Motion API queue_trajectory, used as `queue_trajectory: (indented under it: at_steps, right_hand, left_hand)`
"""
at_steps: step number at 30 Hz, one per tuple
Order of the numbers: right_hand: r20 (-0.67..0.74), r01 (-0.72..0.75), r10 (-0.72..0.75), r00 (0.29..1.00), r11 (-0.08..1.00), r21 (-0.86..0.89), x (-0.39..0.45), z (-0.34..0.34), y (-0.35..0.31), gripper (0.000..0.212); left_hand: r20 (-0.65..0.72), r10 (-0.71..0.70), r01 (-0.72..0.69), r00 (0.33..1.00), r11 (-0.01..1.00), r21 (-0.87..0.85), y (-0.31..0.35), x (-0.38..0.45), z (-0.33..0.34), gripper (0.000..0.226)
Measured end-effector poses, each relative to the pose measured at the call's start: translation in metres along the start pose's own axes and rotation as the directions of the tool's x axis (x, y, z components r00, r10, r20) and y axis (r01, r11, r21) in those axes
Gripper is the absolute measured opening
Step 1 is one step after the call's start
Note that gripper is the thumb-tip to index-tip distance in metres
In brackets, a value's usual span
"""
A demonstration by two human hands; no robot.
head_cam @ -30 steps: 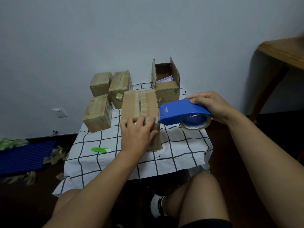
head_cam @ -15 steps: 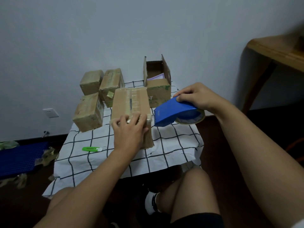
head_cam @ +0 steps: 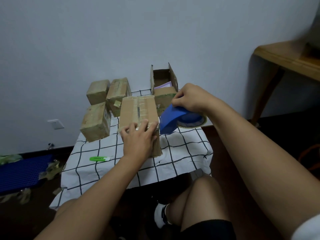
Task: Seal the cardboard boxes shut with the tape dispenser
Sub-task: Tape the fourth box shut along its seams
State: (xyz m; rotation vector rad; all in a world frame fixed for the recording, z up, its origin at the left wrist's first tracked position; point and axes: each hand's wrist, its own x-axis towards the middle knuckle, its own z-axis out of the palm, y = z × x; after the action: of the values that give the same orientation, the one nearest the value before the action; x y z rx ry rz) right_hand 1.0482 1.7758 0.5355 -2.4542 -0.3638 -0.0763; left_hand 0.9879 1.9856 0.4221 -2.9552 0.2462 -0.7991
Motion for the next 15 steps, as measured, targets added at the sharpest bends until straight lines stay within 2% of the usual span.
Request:
queue_trajectory:
  at_steps: [9,15]
  right_hand:
    - [0.015,-0.009,0.009,1.0,0.999,0.041,-0.009,-0.01,0.007,0.013]
    - [0.065,-0.01,0.006,0.998,0.998,0.06,-0.001,-0.005,0.016,0.013]
  left_hand:
    - [0.09,0.007,-0.006,0.996,1.0,-0.012,-0.005,0.004,-0.006,0.047]
    - [0.062,-0.006,0.005,0.998,1.0,0.01,-0.004,0.002,0.001,0.049]
